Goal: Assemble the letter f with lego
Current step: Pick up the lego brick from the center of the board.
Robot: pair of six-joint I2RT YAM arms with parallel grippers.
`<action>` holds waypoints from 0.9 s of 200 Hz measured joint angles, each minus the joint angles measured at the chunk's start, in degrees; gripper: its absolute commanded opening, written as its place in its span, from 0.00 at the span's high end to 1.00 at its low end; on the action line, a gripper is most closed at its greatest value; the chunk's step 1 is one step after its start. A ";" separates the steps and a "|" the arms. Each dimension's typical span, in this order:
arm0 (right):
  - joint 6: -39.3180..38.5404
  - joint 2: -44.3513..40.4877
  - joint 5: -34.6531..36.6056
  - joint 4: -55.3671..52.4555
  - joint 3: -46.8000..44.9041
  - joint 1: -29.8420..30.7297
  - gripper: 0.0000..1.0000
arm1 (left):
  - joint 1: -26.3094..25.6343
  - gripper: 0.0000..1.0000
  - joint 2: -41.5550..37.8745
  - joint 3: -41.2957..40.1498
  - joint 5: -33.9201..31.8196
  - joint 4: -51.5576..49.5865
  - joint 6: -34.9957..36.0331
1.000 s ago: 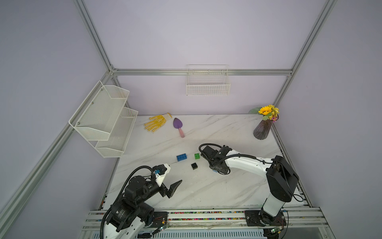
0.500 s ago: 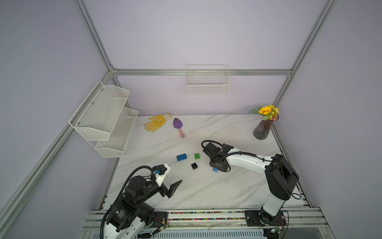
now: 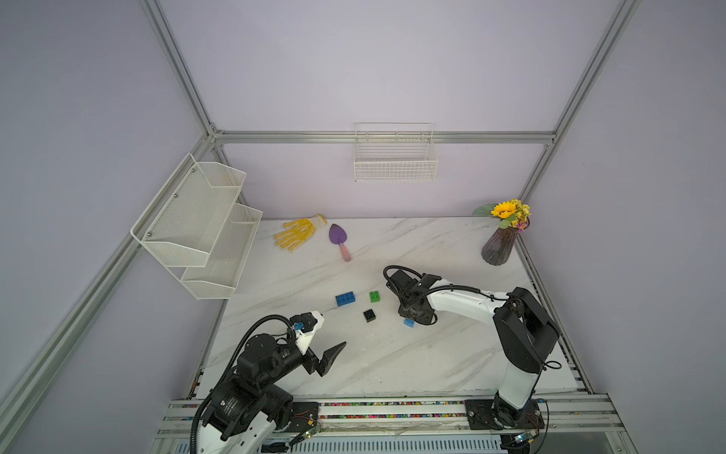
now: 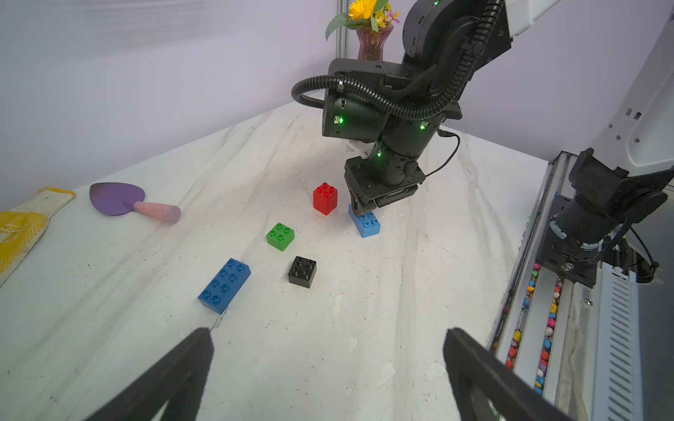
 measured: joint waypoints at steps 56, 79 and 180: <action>-0.72 1.64 -1.38 1.16 0.07 -0.02 0.50 | 0.00 0.00 0.00 0.02 -0.04 0.00 0.00; -0.83 2.40 -1.84 1.33 0.07 -0.02 0.51 | 0.00 0.00 0.00 0.02 -0.04 0.00 0.00; -2.23 2.64 -2.71 1.97 0.15 -0.02 0.89 | 0.00 0.00 0.00 0.00 -0.09 0.00 -0.02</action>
